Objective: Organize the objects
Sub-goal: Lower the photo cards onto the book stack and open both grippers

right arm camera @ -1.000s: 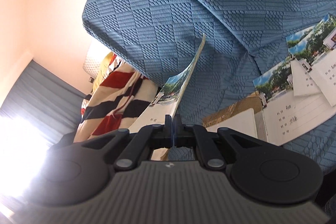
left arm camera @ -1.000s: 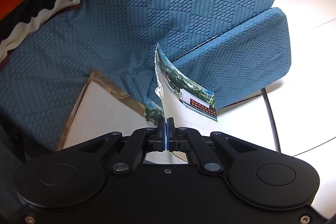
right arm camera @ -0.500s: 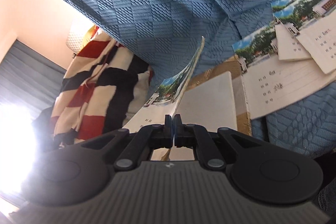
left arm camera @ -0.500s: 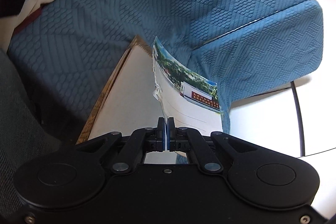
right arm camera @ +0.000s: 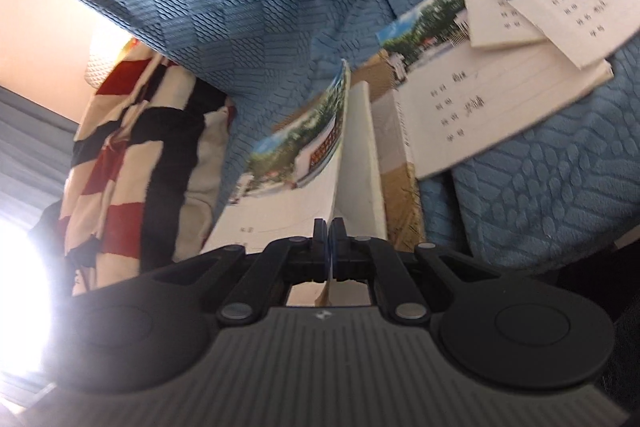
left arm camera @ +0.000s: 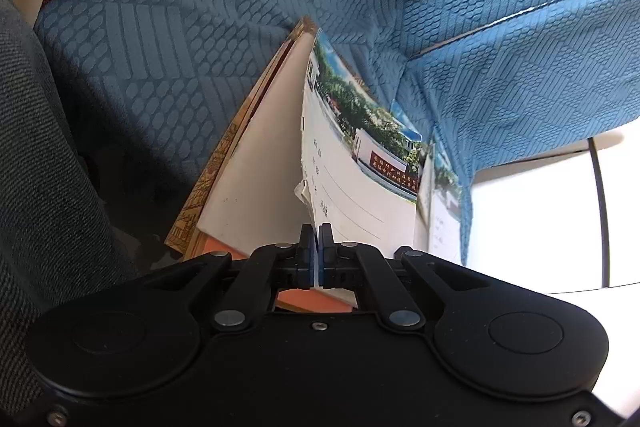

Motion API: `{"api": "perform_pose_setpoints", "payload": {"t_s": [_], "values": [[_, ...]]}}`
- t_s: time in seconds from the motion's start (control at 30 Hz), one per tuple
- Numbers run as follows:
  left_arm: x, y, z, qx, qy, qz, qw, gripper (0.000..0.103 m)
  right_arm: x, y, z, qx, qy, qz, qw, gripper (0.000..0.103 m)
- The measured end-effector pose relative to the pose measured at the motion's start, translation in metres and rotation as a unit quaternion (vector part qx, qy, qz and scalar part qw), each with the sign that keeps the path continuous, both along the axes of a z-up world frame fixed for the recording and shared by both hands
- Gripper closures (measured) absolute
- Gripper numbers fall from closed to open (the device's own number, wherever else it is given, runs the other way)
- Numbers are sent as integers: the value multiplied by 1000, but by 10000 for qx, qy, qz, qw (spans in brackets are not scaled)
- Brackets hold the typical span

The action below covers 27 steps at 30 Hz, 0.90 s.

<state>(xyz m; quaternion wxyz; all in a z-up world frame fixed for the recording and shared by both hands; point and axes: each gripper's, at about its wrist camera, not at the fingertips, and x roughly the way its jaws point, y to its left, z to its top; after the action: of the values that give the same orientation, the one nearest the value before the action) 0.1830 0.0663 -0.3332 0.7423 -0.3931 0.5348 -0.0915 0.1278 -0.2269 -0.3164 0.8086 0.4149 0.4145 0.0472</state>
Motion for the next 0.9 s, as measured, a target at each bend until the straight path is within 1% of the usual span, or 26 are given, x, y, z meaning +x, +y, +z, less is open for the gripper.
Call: {"api": "perform_pose_setpoints", "payload": {"t_s": [0.1, 0.27, 0.43, 0.47, 0.53, 0.6, 0.67, 0.7, 0.73, 0.77, 0.8, 0.83, 0.9], "values": [[-1, -3, -2, 41, 28, -46, 10000, 103, -1, -1, -6, 23, 88, -35, 10000, 98], [1, -4, -11, -12, 207, -98, 9997, 102, -2, -3, -11, 48, 232, -167, 9996, 97], [2, -6, -8, 25, 186, -219, 9996, 100, -2, -5, -15, 121, 380, -293, 9988, 95], [2, -7, -7, 95, 161, -229, 9996, 99, -2, -5, -14, 114, 390, -305, 9987, 95], [1, -8, -3, 296, 114, -271, 9991, 91, -2, -6, -12, 27, 485, -360, 9982, 90], [-1, -7, 0, 380, 134, -273, 9988, 86, -1, -5, -10, -130, 636, -350, 9973, 90], [-3, -5, 3, 454, 113, -311, 9984, 79, 0, -4, -6, -312, 669, -284, 9969, 89], [-4, -4, 6, 502, 98, -323, 9982, 72, 0, -4, -5, -388, 679, -240, 9966, 89], [-7, -3, 9, 547, 51, -335, 9979, 64, 0, -4, -4, -450, 703, -205, 9963, 87], [-9, -2, 13, 610, -8, -346, 9975, 62, 0, -4, -2, -517, 733, -185, 9958, 83], [-12, 0, 18, 681, -59, -349, 9970, 58, 0, -4, -1, -600, 753, -173, 9952, 68], [-14, 1, 22, 743, -107, -347, 9966, 56, 0, -3, 1, -698, 735, -169, 9947, 58], [-16, 4, 29, 844, -224, -317, 9957, 52, 1, -1, 5, -874, 634, -147, 9940, 53]]}}
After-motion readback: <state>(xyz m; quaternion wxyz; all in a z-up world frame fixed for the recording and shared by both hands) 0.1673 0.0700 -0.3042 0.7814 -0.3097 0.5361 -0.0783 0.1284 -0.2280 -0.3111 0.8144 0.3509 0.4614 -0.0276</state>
